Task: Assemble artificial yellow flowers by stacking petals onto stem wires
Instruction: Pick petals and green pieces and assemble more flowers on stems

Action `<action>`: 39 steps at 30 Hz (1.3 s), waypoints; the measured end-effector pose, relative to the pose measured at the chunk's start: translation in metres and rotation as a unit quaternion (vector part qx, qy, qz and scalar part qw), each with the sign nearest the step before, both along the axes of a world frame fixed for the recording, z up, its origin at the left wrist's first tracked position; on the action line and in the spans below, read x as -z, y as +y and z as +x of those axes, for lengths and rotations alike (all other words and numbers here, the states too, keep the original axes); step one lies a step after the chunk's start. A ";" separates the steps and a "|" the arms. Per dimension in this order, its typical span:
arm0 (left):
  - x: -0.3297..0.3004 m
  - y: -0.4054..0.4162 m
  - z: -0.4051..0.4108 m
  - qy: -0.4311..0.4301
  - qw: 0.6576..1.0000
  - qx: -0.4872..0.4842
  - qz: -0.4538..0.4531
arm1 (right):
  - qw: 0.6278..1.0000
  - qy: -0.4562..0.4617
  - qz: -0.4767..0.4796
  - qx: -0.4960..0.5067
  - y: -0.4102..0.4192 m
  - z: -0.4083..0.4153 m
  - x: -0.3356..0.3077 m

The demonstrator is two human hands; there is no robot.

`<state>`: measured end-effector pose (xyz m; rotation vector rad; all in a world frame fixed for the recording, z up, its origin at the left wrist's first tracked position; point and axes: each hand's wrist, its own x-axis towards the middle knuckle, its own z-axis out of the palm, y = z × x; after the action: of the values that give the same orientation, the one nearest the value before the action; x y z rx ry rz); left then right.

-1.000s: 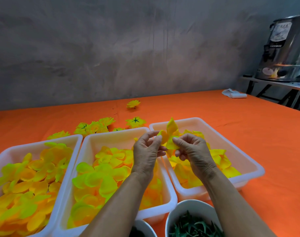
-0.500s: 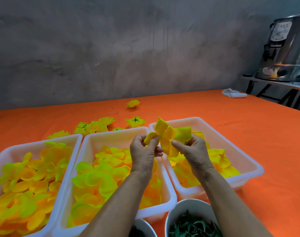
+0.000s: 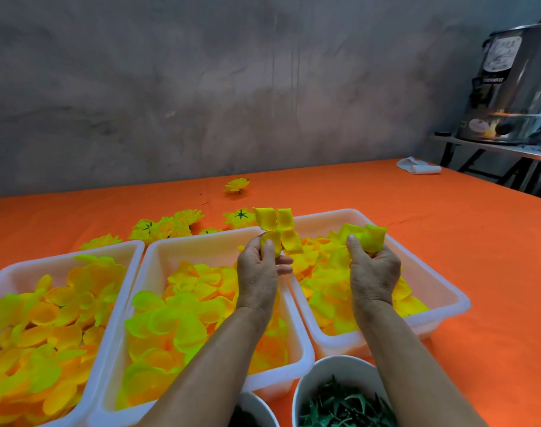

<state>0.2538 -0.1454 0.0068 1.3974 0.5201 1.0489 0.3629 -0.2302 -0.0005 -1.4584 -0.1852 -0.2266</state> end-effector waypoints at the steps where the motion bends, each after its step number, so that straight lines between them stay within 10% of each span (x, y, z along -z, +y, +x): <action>1: 0.001 0.001 0.001 0.017 0.999 -0.019 0.021 | 1.000 0.010 0.003 -0.007 0.000 0.000 0.000; 10: -0.003 0.000 0.015 0.169 0.933 -0.088 0.305 | 0.993 0.074 0.056 -0.075 -0.001 -0.004 -0.006; 27: 0.005 -0.005 0.029 0.382 0.855 0.034 0.348 | 1.000 -0.008 0.008 -0.025 -0.001 0.006 0.004; 33: -0.008 0.005 -0.002 0.359 0.873 0.008 0.331 | 0.971 -0.020 -0.211 -0.110 -0.006 0.003 -0.003; 39: -0.014 0.013 -0.038 0.351 0.883 -0.024 0.310 | 0.864 0.011 -0.478 -0.160 -0.009 -0.006 -0.025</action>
<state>0.2159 -0.1321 0.0211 2.3779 0.7798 0.7400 0.3569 -0.2389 0.0247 -2.3798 -0.5739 0.1973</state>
